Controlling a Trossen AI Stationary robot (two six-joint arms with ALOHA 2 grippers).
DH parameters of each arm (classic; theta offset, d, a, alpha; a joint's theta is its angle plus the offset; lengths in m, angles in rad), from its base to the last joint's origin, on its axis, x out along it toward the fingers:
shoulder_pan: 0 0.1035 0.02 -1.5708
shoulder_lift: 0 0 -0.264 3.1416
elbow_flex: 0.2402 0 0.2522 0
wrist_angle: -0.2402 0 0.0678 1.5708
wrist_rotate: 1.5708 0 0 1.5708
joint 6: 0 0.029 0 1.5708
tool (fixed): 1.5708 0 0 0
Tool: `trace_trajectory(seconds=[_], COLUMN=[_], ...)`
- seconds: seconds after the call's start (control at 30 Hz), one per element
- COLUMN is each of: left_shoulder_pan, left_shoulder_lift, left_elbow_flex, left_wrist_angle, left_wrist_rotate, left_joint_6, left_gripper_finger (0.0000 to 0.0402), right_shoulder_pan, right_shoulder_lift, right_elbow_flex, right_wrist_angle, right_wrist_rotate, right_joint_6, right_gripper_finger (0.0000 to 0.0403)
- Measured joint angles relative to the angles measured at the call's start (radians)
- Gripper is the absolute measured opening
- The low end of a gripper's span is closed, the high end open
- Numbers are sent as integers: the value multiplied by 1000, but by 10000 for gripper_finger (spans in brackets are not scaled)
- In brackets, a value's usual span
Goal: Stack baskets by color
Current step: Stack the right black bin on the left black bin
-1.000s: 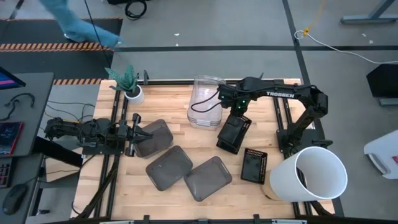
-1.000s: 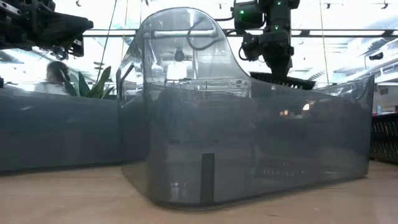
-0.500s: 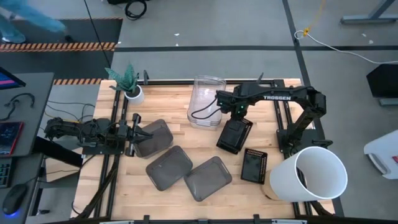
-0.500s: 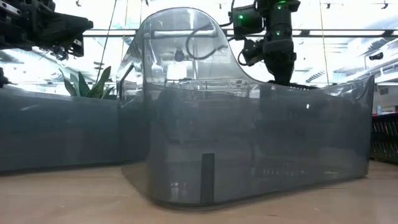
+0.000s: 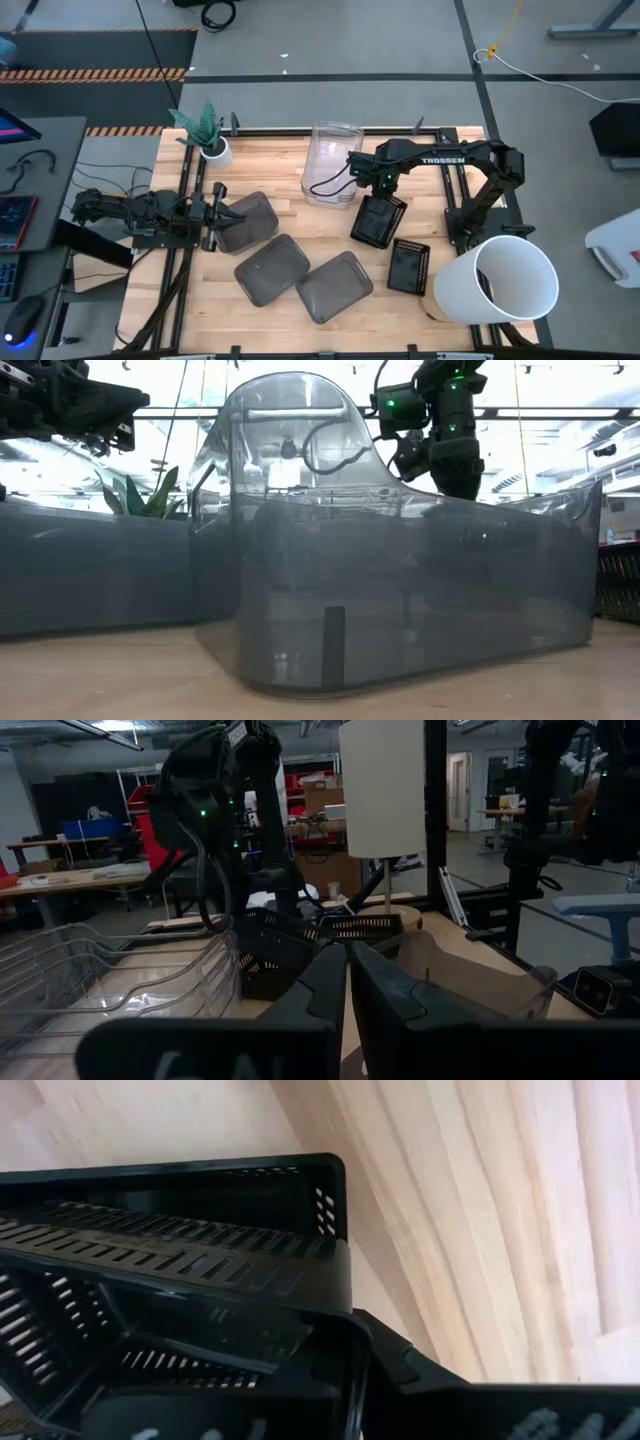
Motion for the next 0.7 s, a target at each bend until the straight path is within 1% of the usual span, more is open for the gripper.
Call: trace_trajectory(seconds=[0.27, 0.5, 0.57, 0.7], left_shoulder_pan=[0, 0, 0, 0], left_shoulder_lift=[0, 0, 0, 0], left_elbow_flex=[0, 0, 0, 0], left_wrist_angle=[0, 0, 0, 0], left_wrist_rotate=[0, 0, 0, 0], left_joint_6=[0, 0, 0, 0], left_gripper_finger=[34, 26, 26, 31], right_shoulder_pan=[0, 0, -3, -22], right_shoulder_lift=[0, 0, 0, 0], right_elbow_flex=[-29, -96, -118, -145], right_wrist_angle=[28, 99, 112, 116], right_wrist_rotate=[0, 1, 23, 134], right_joint_6=[-12, -41, -51, -93], right_gripper_finger=[30, 55, 65, 84])
